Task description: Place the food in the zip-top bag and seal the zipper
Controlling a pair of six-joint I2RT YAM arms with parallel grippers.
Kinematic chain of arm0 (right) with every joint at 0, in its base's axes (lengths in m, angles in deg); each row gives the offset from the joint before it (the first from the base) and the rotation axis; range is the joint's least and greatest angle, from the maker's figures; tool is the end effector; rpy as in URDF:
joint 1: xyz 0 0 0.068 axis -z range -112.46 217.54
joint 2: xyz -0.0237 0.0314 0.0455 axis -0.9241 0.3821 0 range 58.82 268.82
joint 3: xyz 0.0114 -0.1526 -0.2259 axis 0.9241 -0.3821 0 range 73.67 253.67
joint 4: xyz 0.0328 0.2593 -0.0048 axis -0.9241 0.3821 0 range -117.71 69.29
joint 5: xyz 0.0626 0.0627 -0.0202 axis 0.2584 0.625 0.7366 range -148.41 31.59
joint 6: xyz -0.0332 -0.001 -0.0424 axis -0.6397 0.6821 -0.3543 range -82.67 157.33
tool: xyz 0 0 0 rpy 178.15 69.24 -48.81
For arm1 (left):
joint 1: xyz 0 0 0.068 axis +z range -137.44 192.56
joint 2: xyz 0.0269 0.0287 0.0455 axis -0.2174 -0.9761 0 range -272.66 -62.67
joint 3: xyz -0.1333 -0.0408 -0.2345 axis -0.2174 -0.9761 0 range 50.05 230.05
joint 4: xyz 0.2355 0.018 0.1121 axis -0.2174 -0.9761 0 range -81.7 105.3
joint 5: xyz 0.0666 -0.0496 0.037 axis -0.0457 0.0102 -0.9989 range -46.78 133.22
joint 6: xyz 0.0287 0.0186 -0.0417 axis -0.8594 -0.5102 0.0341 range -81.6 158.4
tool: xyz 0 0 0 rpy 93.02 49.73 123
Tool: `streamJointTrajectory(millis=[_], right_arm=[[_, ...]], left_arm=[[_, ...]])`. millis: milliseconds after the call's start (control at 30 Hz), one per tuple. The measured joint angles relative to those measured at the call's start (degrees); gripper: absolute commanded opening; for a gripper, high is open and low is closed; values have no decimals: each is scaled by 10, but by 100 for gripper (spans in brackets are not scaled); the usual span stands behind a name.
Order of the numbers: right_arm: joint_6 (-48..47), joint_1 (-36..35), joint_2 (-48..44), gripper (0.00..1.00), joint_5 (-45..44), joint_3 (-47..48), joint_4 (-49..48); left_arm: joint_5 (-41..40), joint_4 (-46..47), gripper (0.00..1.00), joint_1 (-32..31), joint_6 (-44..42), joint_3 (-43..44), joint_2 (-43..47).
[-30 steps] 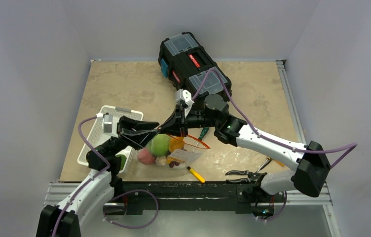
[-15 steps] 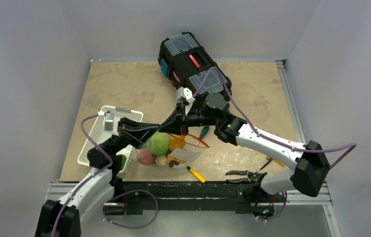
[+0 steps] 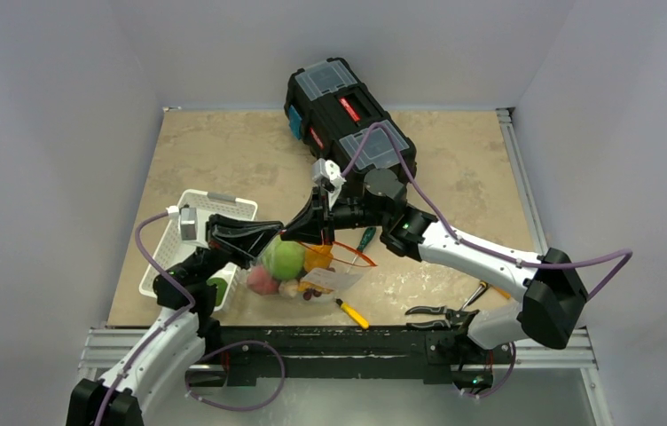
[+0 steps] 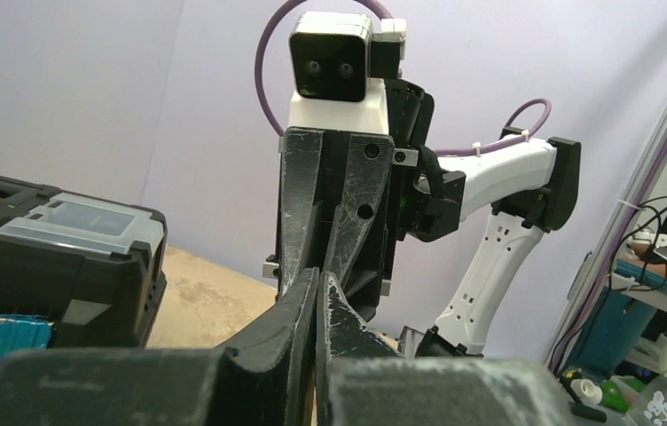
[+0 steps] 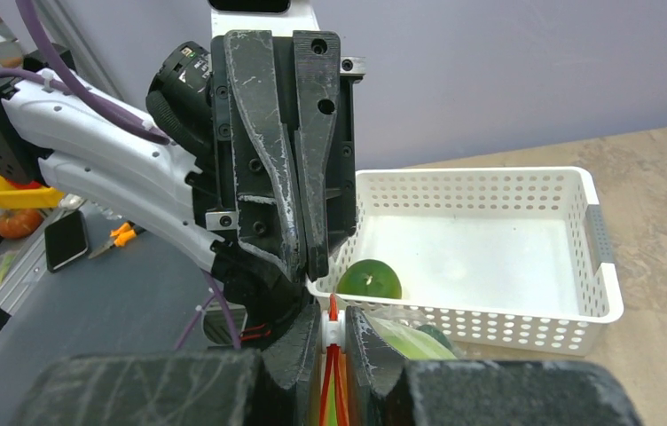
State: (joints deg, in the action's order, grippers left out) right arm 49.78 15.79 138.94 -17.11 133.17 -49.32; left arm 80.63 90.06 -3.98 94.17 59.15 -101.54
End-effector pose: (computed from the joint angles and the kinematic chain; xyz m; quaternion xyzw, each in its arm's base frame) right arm 0.1833 0.2703 0.3453 -0.4574 0.5331 0.5641 0.4340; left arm 0.1178 -0.0576 0.2819 0.1573 0.4410 -0.6154 0.6341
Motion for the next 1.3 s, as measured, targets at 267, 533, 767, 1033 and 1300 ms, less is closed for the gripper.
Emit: streamJointTrajectory(millis=[267,533,767,1033,1300], right_arm=[[0,1,-1,0,0,0,0],[-21,1,-8,0,1,0,18],[-48,1,-8,0,-2,18,70],[-64,1,-7,0,-2,32,99],[-74,1,2,0,6,52,114]], left_arm=[[1,-39,41,0,-24,-3,17],[26,-87,70,0,-51,-9,54],[48,-447,73,0,-256,73,212],[64,-687,77,0,-396,137,215],[114,-755,59,0,-443,156,122]])
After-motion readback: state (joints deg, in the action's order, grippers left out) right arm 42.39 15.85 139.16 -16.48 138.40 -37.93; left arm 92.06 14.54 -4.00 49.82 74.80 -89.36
